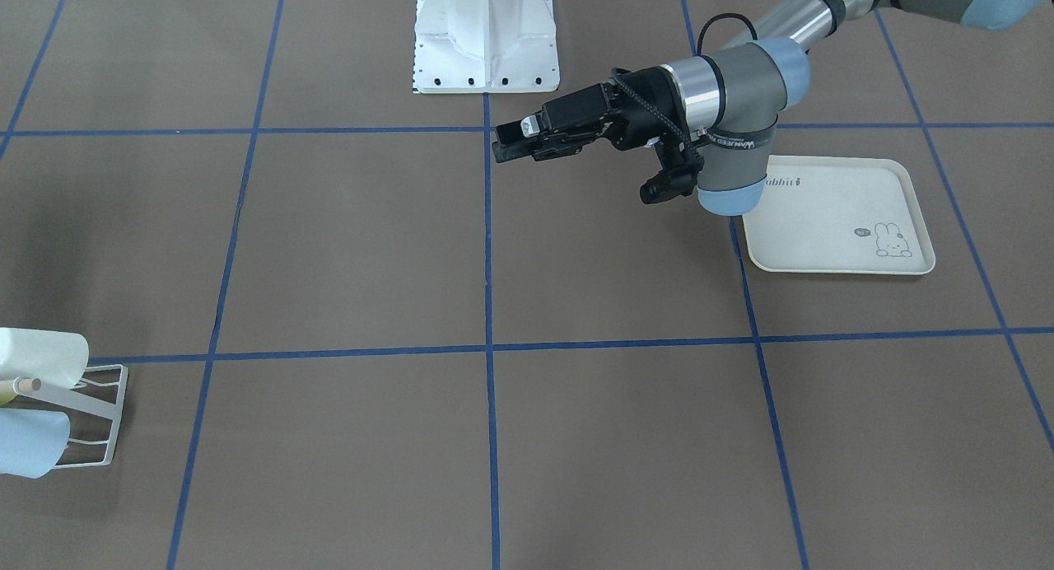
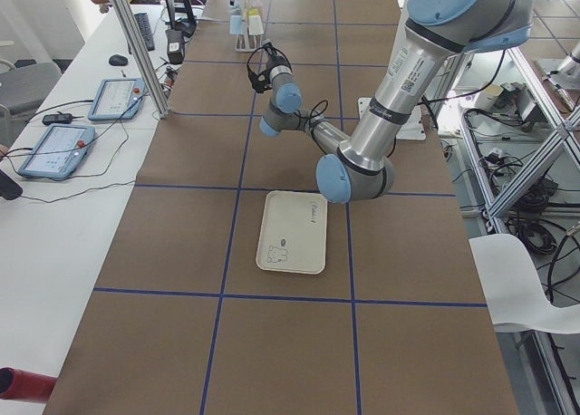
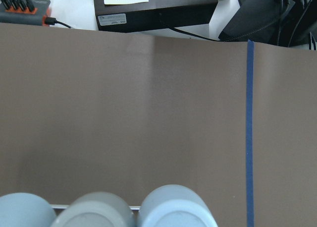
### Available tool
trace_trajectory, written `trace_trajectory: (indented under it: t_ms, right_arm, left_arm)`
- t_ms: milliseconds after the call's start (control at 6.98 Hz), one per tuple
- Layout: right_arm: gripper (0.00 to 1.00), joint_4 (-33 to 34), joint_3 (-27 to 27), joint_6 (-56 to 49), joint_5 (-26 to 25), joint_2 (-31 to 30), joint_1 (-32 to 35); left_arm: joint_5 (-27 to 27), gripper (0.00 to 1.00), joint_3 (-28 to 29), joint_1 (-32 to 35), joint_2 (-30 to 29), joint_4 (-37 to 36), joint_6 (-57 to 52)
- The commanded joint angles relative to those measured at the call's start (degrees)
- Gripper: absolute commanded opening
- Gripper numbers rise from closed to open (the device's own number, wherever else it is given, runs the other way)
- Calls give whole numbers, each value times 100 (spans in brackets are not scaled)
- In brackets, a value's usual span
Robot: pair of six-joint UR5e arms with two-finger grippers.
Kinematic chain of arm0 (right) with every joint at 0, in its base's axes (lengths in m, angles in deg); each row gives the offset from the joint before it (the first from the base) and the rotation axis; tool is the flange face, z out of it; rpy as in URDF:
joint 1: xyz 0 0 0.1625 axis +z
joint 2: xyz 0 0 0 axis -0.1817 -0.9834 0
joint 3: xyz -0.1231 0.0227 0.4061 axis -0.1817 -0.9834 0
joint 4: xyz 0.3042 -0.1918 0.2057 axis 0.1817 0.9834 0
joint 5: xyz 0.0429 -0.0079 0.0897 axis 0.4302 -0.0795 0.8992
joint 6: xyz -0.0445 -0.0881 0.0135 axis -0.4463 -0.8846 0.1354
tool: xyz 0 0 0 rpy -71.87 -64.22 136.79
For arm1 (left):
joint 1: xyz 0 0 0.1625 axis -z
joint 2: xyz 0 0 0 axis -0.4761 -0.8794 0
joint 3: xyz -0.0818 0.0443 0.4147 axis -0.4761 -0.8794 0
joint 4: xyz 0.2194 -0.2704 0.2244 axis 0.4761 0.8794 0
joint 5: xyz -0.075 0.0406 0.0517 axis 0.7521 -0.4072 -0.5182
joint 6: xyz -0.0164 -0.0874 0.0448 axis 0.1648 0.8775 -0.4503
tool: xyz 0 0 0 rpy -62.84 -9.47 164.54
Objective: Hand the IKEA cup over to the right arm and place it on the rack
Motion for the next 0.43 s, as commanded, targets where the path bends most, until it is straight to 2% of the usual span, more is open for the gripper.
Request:
trace_trajectory:
  t_ms: [0, 143, 286]
  right_arm:
    - [100, 426, 579, -2, 254, 63, 251]
    - [100, 1143, 1166, -19, 587, 3, 419]
    - [100, 1646, 1720, -80, 677, -233, 560]
  left_arm:
    - [53, 54, 1, 137, 48, -78, -454]
    - [158, 54, -17, 234, 222, -566, -1232]
    - [628, 56, -17, 522, 433, -1198, -2293]
